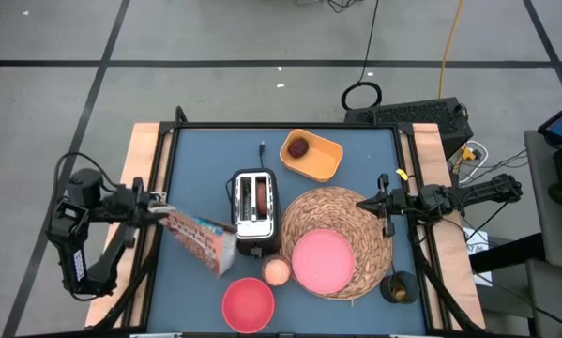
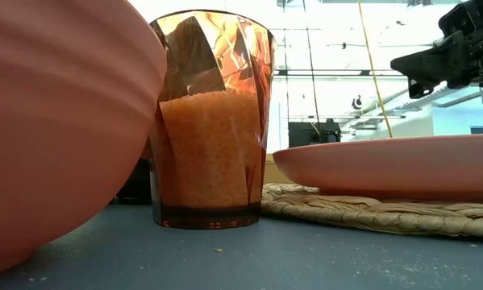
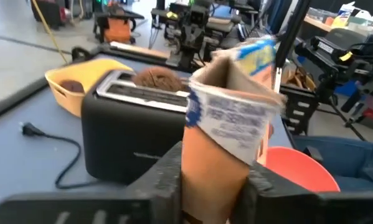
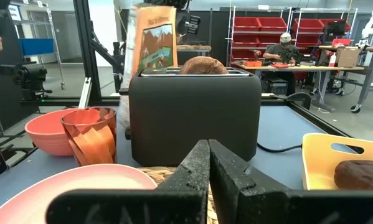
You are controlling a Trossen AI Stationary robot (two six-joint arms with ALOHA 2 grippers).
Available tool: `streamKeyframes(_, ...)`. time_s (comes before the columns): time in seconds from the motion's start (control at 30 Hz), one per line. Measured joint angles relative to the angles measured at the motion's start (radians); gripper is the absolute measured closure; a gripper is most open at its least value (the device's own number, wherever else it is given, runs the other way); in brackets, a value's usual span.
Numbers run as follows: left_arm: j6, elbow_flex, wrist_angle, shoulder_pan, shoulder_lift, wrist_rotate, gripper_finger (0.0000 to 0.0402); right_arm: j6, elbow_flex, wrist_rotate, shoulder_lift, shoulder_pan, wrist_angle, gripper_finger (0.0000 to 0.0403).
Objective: Arrange a breakfast setting
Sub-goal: Pour the cereal into the orange bowl
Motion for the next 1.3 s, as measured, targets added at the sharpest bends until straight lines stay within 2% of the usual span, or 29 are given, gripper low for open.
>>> streamKeyframes(0.23,-0.152,0.0,0.207,-0.012,0.0,0.004,0.0392,0.0,0.0,0.0,0.0,0.0,0.0,0.0403)
streamKeyframes(0.63,-0.532,0.001,0.576,-0.058,0.0,0.007,0.0398,0.0,0.0,0.0,0.0,0.0,0.0,0.0403)
streamKeyframes(0.83,-0.785,0.001,0.821,-0.056,0.0,0.006,0.0399,0.0,0.0,0.0,0.0,0.0,0.0,0.0403)
streamKeyframes(1.17,-1.127,0.001,1.187,0.061,0.005,-0.005,0.0399,0.0,0.0,0.0,0.0,0.0,0.0,0.0403)
streamKeyframes(1.3,-1.256,0.001,1.318,0.134,0.058,0.001,0.0399,0.0,0.0,0.0,0.0,0.0,0.001,0.0403)
